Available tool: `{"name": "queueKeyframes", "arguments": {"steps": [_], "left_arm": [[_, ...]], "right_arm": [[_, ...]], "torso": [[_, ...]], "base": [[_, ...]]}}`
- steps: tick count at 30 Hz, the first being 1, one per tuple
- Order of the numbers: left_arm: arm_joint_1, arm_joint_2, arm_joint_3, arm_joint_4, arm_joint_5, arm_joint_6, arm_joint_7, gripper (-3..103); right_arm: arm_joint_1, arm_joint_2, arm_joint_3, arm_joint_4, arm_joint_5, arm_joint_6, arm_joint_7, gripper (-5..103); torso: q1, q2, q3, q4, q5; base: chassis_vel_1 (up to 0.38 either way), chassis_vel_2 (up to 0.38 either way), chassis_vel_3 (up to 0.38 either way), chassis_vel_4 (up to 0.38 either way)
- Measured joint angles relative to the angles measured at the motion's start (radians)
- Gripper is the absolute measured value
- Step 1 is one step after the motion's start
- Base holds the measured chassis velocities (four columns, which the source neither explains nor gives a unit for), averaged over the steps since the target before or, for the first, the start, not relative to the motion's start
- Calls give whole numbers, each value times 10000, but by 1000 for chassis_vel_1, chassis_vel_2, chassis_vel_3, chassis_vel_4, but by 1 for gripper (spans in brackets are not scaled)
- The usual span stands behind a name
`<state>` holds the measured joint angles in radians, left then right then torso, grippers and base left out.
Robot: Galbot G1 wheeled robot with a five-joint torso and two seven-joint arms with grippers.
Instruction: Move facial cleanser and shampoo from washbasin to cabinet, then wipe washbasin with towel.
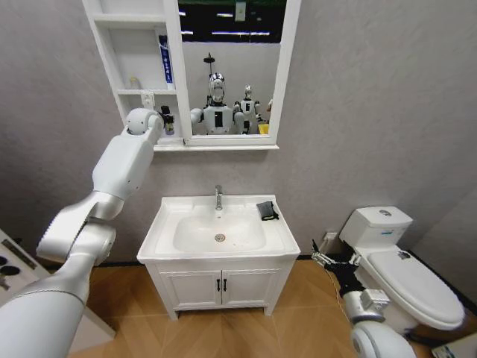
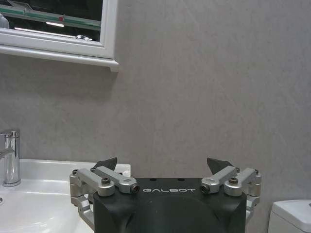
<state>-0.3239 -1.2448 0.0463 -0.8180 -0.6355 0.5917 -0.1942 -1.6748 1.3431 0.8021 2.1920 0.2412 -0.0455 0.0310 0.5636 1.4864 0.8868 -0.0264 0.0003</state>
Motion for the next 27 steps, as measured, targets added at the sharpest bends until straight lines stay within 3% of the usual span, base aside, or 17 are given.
{"name": "queueKeyframes", "arguments": {"steps": [14, 25, 27], "left_arm": [[-424, -824, -976, 2299, 1734, -830, 525, 43], [-440, -856, -1021, 2421, 1850, -1137, 574, 41], [-449, -901, -1018, 2462, 1883, -1180, 523, 51]], "right_arm": [[-202, 81, 119, -58, 39, 259, -34, 100], [-178, 64, 105, -71, 11, 259, -36, 100], [-183, 73, 102, -78, -2, 259, -37, 100]], "torso": [[-1, 0, 0, 1, -3], [-1, 1, 0, 0, -3], [-1, 1, 0, 1, -3]], "base": [[0, 0, 0, 0], [0, 0, 0, 0], [0, 0, 0, 0]]}}
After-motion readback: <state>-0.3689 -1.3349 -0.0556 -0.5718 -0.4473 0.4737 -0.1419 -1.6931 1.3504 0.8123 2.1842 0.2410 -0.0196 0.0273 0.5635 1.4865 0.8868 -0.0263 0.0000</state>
